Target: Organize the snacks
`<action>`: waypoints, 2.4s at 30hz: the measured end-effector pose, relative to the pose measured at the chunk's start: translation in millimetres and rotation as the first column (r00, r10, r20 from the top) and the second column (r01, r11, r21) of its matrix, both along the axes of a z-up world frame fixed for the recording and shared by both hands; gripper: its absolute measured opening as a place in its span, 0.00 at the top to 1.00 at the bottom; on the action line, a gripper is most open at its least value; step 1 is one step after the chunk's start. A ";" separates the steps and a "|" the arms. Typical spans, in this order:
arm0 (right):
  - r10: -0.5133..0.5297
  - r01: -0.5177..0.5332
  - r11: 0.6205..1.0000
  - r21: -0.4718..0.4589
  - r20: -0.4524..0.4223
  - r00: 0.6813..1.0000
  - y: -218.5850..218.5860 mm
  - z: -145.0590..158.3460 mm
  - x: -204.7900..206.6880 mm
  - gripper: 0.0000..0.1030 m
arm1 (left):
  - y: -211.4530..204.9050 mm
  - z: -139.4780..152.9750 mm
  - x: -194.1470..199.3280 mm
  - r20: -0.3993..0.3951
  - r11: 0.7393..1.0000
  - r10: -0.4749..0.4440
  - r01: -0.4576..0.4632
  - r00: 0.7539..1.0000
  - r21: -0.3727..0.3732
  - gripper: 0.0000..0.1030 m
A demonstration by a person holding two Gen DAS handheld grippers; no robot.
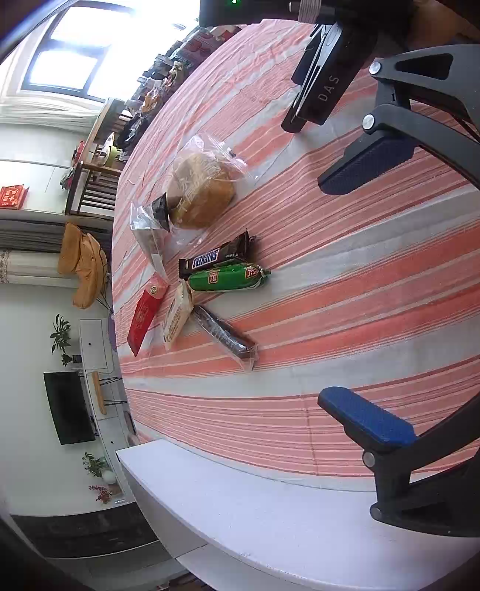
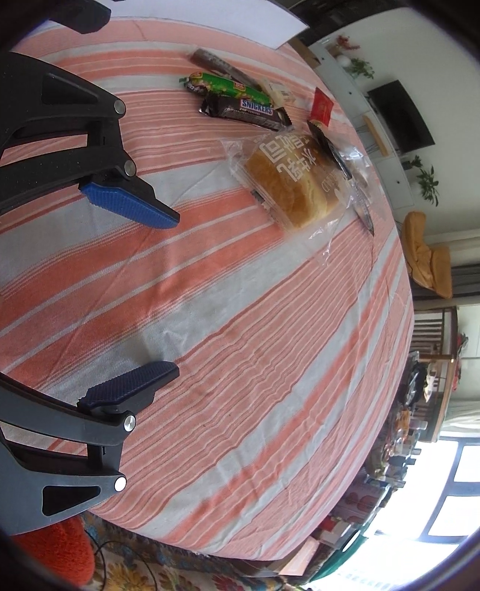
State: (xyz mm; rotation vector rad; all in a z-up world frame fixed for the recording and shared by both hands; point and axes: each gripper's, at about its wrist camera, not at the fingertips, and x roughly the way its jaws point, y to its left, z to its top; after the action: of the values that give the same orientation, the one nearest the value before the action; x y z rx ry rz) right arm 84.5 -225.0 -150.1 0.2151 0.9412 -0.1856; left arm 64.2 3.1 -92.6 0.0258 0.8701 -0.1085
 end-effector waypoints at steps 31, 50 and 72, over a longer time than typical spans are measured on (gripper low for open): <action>0.025 -0.025 0.999 -0.041 -0.022 0.999 10.2 -1.0 -0.1 0.15 | 9.8 -39.2 24.8 -0.076 0.999 0.029 -0.026 0.997 0.032 0.00; 0.025 -0.025 0.999 -0.041 -0.022 0.999 10.5 -0.6 0.6 0.15 | 9.7 -39.2 24.6 -0.076 0.999 0.028 -0.026 0.997 0.033 0.00; 0.025 -0.026 0.999 -0.042 -0.023 0.999 10.5 -0.4 0.8 0.15 | 9.8 -39.0 24.3 -0.075 0.999 0.028 -0.026 0.997 0.033 0.00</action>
State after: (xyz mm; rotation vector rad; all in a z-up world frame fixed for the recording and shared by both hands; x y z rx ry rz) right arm 85.3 -214.5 -150.5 0.1621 0.9612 -0.1847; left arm 88.6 12.9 -131.6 0.0404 0.9478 -0.0703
